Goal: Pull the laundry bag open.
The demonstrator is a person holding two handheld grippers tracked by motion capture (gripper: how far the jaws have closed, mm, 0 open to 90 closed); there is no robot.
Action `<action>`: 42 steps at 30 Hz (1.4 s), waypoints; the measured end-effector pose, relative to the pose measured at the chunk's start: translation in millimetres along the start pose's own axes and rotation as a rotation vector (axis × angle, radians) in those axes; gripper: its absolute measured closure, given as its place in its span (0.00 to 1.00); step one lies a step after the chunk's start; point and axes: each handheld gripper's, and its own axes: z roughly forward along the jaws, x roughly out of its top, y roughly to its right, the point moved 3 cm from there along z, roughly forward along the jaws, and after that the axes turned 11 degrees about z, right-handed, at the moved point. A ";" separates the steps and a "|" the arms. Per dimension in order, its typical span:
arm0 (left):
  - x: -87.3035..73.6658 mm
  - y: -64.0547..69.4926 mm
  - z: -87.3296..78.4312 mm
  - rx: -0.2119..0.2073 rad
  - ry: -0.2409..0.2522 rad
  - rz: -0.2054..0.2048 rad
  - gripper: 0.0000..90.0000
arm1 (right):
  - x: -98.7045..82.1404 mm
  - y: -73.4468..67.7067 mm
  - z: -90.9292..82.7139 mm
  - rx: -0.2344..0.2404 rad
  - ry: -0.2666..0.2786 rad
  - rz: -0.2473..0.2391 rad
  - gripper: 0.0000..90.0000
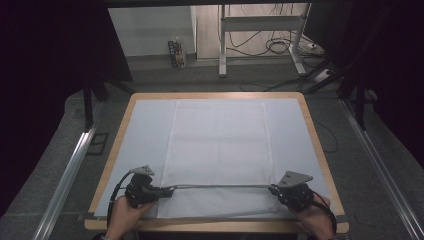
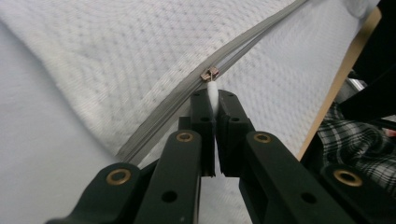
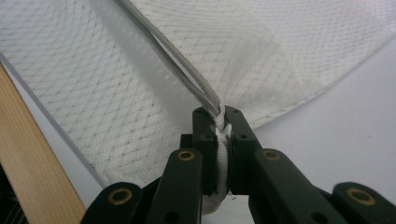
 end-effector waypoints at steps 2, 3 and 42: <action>-1.5 -1.4 -1.3 0.001 0.005 -0.005 0.97 | -0.1 0.4 -0.2 0.002 0.002 0.004 0.93; -2.3 -2.2 -2.4 0.006 0.002 -0.007 0.97 | -0.1 0.4 -0.2 0.002 0.002 0.004 0.93; -21.8 -18.5 -25.1 0.173 -0.025 -0.059 0.97 | -4.6 -1.1 -1.3 0.021 -0.017 0.036 0.93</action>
